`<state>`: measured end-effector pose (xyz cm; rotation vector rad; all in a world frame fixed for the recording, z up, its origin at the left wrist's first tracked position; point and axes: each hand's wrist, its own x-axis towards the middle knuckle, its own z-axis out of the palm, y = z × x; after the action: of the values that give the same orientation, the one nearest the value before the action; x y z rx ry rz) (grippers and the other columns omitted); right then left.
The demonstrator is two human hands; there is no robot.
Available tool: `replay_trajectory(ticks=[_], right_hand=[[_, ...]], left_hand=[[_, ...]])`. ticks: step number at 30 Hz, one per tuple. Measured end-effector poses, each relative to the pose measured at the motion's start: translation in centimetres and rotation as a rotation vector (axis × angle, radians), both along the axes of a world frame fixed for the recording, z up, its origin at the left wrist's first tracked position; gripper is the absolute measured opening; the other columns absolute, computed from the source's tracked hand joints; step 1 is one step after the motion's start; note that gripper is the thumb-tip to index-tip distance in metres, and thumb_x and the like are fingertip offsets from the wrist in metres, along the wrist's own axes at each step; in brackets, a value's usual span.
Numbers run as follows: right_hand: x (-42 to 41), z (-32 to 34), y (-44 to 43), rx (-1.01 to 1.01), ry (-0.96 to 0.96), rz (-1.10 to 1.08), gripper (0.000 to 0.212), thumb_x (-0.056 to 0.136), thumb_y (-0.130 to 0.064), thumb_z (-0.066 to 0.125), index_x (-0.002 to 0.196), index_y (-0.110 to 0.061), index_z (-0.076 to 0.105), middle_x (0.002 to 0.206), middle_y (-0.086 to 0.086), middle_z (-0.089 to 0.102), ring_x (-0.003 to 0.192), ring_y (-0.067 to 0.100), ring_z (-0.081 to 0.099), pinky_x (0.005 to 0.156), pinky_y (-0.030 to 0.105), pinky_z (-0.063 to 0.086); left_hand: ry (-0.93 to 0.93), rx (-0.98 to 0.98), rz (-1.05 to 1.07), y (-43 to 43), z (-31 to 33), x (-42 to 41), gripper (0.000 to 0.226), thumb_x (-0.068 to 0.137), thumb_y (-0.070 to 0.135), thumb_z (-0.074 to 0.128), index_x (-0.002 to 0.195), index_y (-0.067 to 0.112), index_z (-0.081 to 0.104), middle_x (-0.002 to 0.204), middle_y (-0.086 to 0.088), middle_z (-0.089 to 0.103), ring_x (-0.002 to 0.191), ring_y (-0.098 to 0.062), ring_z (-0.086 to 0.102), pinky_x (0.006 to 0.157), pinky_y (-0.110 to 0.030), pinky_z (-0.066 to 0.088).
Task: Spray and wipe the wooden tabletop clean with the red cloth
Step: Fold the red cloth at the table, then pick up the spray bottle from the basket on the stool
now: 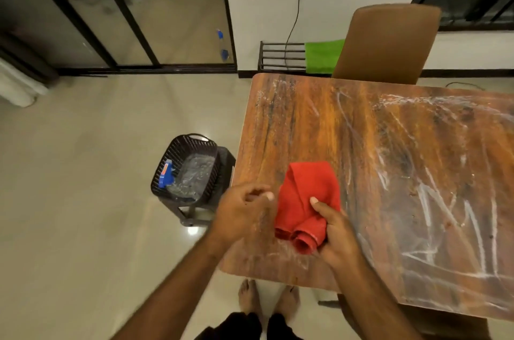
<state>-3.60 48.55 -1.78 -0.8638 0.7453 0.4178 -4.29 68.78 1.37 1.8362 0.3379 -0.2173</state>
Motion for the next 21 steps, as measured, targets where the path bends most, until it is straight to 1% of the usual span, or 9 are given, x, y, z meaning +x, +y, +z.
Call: replay_trajectory(ticks=[3, 5, 7, 9, 12, 15, 17, 19, 21], right_hand=[[0.4, 0.2, 0.7, -0.081, -0.012, 0.02, 0.035, 0.091, -0.003, 0.071, 0.126, -0.009, 0.066, 0.109, 0.021, 0.077, 0.086, 0.035, 0.078, 0.063, 0.048, 0.064], [0.3, 0.1, 1.6, -0.086, -0.007, 0.026, 0.029, 0.094, 0.001, 0.067, 0.121, -0.01, 0.066, 0.102, 0.019, 0.079, 0.08, 0.033, 0.078, 0.06, 0.048, 0.064], [0.2, -0.2, 2.5, -0.12, 0.006, 0.028, 0.028, 0.095, 0.005, 0.064, 0.119, -0.01, 0.066, 0.098, 0.017, 0.08, 0.077, 0.031, 0.078, 0.059, 0.047, 0.064], [0.0, -0.4, 3.5, -0.149, 0.012, 0.041, 0.03, 0.094, 0.007, 0.062, 0.12, -0.007, 0.066, 0.097, 0.017, 0.079, 0.076, 0.031, 0.078, 0.06, 0.047, 0.065], [0.0, -1.5, 4.8, -0.168, 0.03, 0.029, 0.034, 0.092, 0.007, 0.063, 0.124, -0.005, 0.065, 0.102, 0.021, 0.078, 0.08, 0.034, 0.077, 0.059, 0.048, 0.064], [0.3, -2.7, 6.7, -0.212, 0.043, 0.013, 0.043, 0.089, 0.005, 0.066, 0.13, -0.007, 0.063, 0.112, 0.024, 0.076, 0.085, 0.039, 0.077, 0.063, 0.052, 0.063], [0.3, -3.1, 8.1, -0.212, 0.042, 0.012, 0.049, 0.085, 0.002, 0.07, 0.133, -0.008, 0.062, 0.115, 0.023, 0.075, 0.087, 0.039, 0.077, 0.064, 0.054, 0.062], [0.3, -3.2, 9.4, -0.229, 0.038, 0.02, 0.042, 0.088, 0.004, 0.067, 0.128, -0.008, 0.063, 0.109, 0.021, 0.077, 0.085, 0.037, 0.077, 0.061, 0.05, 0.061], [0.4, -3.5, 10.6, -0.248, 0.031, 0.029, 0.036, 0.091, 0.007, 0.063, 0.125, -0.006, 0.064, 0.102, 0.018, 0.078, 0.082, 0.034, 0.078, 0.058, 0.046, 0.061]], left_hand=[[0.132, -0.065, 0.446, 6.6, -4.0, -0.1, 0.007, 0.087, 0.022, 0.071, 0.088, 0.017, 0.075, 0.078, -0.004, 0.074, 0.065, -0.019, 0.067, 0.061, -0.034, 0.057], [0.225, -0.215, 0.675, 11.4, -6.6, -0.5, 0.006, 0.085, 0.012, 0.068, 0.08, 0.008, 0.067, 0.07, -0.009, 0.06, 0.048, -0.014, 0.055, 0.045, -0.022, 0.046], [0.326, -0.223, 0.786, 15.1, -9.0, -1.0, 0.009, 0.082, 0.012, 0.066, 0.077, 0.005, 0.064, 0.069, -0.011, 0.055, 0.043, -0.014, 0.052, 0.045, -0.02, 0.044], [0.402, -0.047, 0.799, 18.0, -12.2, -1.8, 0.017, 0.077, 0.018, 0.072, 0.079, 0.002, 0.067, 0.071, -0.012, 0.063, 0.059, -0.024, 0.061, 0.063, -0.033, 0.054], [0.441, 0.189, 0.699, 20.5, -14.9, -1.6, 0.019, 0.07, 0.027, 0.082, 0.074, 0.019, 0.065, 0.089, -0.01, 0.07, 0.091, -0.036, 0.069, 0.089, -0.047, 0.057], [0.302, 0.249, 0.509, 23.1, -17.2, 0.1, 0.048, 0.07, 0.024, 0.089, 0.112, 0.017, 0.066, 0.107, -0.006, 0.069, 0.1, -0.03, 0.066, 0.087, -0.038, 0.052], [0.256, 0.158, 0.414, 24.8, -18.1, 1.6, 0.075, 0.068, 0.022, 0.092, 0.134, 0.023, 0.056, 0.112, 0.003, 0.066, 0.096, -0.021, 0.065, 0.084, -0.033, 0.051], [0.232, 0.058, 0.366, 26.3, -19.2, 2.9, 0.083, 0.064, 0.026, 0.094, 0.135, 0.037, 0.053, 0.118, 0.008, 0.066, 0.098, -0.015, 0.066, 0.085, -0.033, 0.055], [0.204, 0.05, 0.322, 27.3, -20.1, 4.2, 0.064, 0.067, 0.033, 0.092, 0.121, 0.04, 0.06, 0.112, 0.005, 0.069, 0.097, -0.016, 0.068, 0.082, -0.035, 0.058]])
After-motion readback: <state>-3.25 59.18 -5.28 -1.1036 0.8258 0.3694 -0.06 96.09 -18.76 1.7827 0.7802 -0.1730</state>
